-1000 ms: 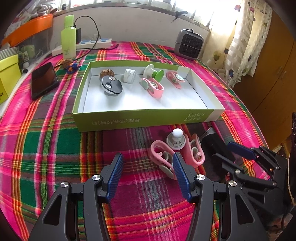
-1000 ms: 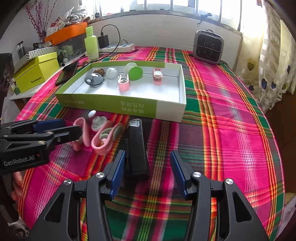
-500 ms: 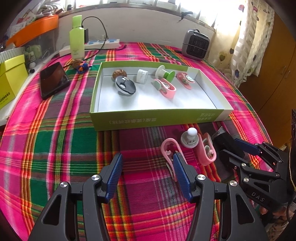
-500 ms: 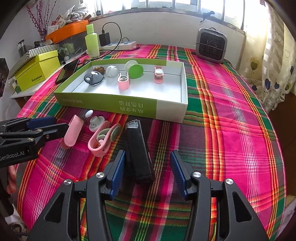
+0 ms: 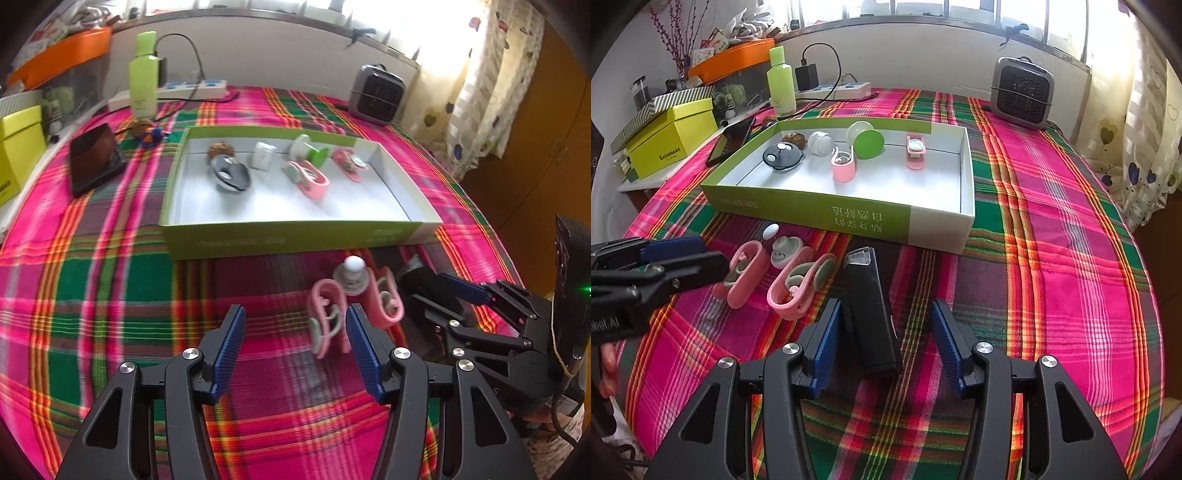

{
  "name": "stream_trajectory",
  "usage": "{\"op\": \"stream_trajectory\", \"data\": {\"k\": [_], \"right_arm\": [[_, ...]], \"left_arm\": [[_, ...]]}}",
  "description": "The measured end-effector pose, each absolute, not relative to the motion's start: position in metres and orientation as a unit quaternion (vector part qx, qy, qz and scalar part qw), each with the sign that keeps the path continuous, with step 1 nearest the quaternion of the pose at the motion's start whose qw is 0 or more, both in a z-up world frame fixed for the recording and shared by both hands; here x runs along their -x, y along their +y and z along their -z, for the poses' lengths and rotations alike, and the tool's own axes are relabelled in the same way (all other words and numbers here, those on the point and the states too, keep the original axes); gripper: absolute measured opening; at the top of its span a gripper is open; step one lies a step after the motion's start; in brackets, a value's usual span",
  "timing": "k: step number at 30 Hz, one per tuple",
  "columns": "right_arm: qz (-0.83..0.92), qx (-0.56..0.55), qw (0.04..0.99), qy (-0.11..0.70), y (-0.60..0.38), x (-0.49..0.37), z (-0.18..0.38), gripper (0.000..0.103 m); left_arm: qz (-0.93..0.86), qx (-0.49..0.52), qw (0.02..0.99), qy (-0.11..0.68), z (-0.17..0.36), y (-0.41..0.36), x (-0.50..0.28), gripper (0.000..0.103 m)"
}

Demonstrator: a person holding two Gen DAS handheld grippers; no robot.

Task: Organize objects
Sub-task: 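Move left gripper to another pink clip while right gripper reaches the black rectangular object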

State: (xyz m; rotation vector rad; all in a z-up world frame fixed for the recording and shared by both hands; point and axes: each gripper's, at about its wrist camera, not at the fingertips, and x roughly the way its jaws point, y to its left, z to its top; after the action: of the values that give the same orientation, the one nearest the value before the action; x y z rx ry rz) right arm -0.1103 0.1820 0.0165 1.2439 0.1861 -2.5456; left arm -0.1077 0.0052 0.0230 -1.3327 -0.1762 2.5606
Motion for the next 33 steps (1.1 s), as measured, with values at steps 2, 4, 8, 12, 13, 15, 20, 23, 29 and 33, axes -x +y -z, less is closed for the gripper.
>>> {"op": "stream_trajectory", "data": {"k": [2,4,8,12,13,15,20,23,29,33], "right_arm": [[0.886,-0.433,0.151,0.069,0.181,0.111,-0.016,0.050],[0.886,-0.433,0.152,0.073,0.181,0.111,-0.016,0.050],[0.885,-0.433,0.154,0.072,0.181,0.112,-0.016,0.050],[0.885,-0.433,0.156,0.073,0.181,0.113,-0.016,0.050],[0.885,-0.433,0.156,0.073,0.181,0.113,-0.016,0.050],[0.885,-0.433,0.157,0.074,0.181,0.113,-0.016,0.050],[0.885,-0.432,0.157,0.073,0.182,0.114,-0.016,0.050],[0.886,-0.431,0.157,0.075,0.182,0.115,-0.016,0.050],[0.886,-0.430,0.157,0.078,0.180,0.115,-0.017,0.050],[0.886,-0.429,0.157,0.080,0.180,0.115,-0.016,0.049]], "left_arm": [[-0.876,0.463,0.122,-0.058,-0.020,0.009,0.109,0.056],[-0.875,0.465,0.124,-0.057,-0.018,0.012,0.110,0.056],[-0.875,0.467,0.120,-0.048,-0.015,0.016,0.112,0.056],[-0.879,0.463,0.111,-0.039,-0.015,0.017,0.114,0.056],[-0.879,0.462,0.110,-0.037,-0.015,0.018,0.114,0.056],[-0.881,0.461,0.107,-0.027,-0.014,0.020,0.115,0.056],[-0.885,0.454,0.098,-0.012,-0.013,0.023,0.116,0.056],[-0.886,0.453,0.099,-0.012,-0.013,0.022,0.118,0.055],[-0.889,0.450,0.088,-0.006,-0.013,0.022,0.118,0.047],[-0.889,0.450,0.082,-0.006,-0.013,0.020,0.118,0.040]]}}
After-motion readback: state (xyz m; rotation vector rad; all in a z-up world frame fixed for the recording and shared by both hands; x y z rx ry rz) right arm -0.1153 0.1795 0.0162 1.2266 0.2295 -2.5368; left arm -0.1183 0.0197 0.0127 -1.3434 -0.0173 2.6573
